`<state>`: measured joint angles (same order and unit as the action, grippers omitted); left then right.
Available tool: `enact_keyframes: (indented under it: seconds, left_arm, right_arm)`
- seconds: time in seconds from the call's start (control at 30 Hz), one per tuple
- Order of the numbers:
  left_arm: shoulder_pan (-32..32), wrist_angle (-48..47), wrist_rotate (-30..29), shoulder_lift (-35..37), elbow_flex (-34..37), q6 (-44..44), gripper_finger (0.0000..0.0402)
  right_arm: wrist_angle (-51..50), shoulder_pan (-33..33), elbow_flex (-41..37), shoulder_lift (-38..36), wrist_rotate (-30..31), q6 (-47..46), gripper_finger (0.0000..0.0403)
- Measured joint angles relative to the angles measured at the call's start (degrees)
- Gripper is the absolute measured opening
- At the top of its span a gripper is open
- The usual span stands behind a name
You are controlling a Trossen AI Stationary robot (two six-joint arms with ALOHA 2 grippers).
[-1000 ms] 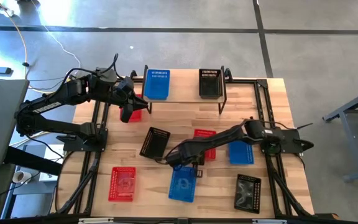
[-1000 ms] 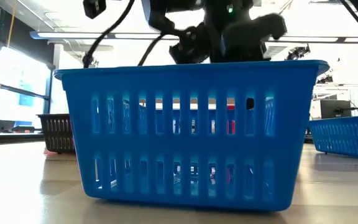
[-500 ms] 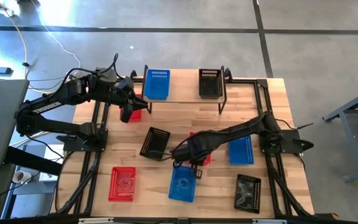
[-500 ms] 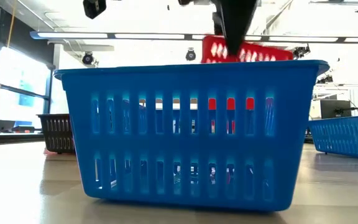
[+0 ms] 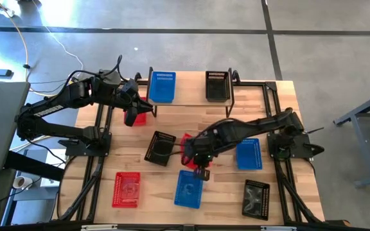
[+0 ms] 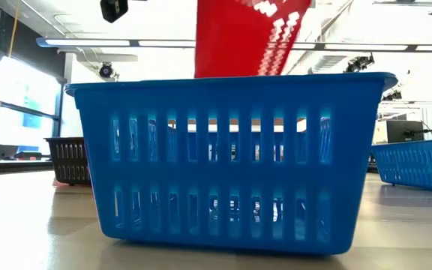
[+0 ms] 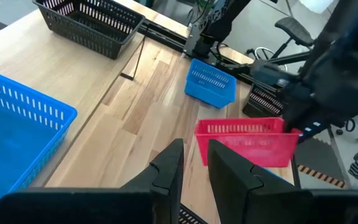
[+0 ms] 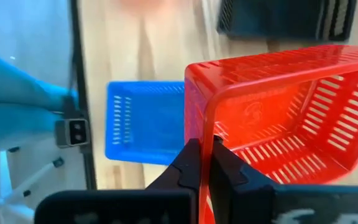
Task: Stack baskets on shelf by color
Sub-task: Put the right red basket on the shelf
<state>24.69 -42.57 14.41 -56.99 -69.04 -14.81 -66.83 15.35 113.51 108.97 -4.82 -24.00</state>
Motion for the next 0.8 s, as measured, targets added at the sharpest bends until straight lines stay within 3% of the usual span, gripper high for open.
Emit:
enact_keyframes:
  seconds: [0.47,0.8]
  left_arm:
    - [0.0,0.0,0.0,0.0,0.0,0.0,0.0065]
    - [0.0,0.0,-0.1,0.0,0.0,-0.1,0.0065]
  right_arm:
    - [8.6,-3.9,0.0,-6.2,5.1,9.3,0.0000]
    - [10.1,-9.5,0.0,-9.1,14.4,23.5,0.0000]
